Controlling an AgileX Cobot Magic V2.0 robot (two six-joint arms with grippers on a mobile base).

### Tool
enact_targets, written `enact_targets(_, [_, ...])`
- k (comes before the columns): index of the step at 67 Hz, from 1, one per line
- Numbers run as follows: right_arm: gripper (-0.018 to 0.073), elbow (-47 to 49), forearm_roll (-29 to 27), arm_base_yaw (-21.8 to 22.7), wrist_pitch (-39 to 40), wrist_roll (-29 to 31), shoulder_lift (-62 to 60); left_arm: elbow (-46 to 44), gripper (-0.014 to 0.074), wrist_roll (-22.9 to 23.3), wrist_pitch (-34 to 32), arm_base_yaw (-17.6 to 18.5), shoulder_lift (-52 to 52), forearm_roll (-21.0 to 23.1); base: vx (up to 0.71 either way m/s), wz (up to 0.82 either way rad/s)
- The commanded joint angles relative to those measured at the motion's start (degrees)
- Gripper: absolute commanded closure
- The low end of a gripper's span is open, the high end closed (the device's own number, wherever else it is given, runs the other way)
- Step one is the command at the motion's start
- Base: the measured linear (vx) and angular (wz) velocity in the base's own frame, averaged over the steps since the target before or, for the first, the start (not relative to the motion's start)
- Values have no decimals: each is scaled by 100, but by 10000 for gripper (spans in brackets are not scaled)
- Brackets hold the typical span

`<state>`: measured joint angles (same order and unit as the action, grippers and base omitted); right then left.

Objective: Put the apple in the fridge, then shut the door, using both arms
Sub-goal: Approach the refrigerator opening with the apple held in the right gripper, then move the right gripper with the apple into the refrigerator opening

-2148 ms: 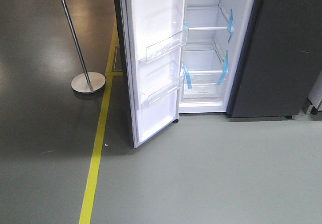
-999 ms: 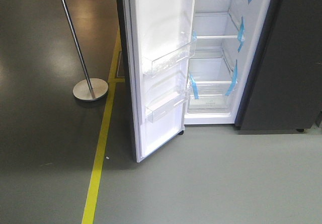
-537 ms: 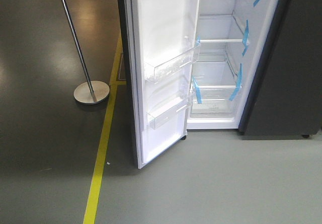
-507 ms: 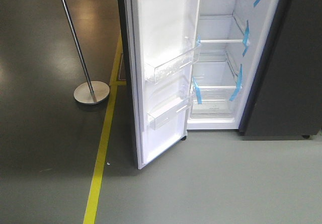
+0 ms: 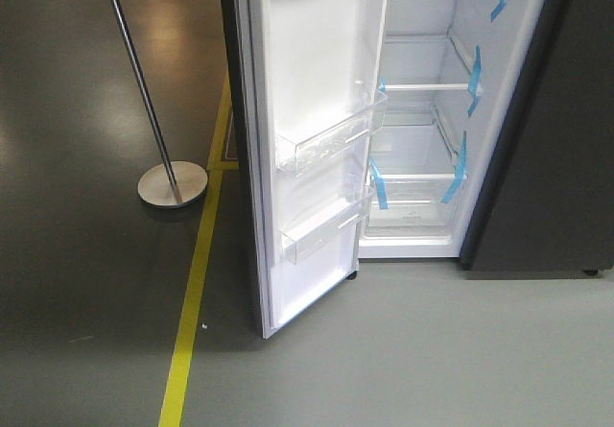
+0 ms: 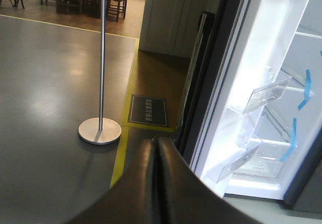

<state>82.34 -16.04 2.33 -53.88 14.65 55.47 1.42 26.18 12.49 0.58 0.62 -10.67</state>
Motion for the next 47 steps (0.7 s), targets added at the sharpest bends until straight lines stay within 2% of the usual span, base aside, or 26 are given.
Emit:
enact_targets(1, [356,166,-78,1,473,28,-49,-107,603,20,-418,-8,91,16,10,-1])
enact_targets(47, [356,166,-78,1,473,28,-49,-107,603,20,-418,-8,91,16,11,-2])
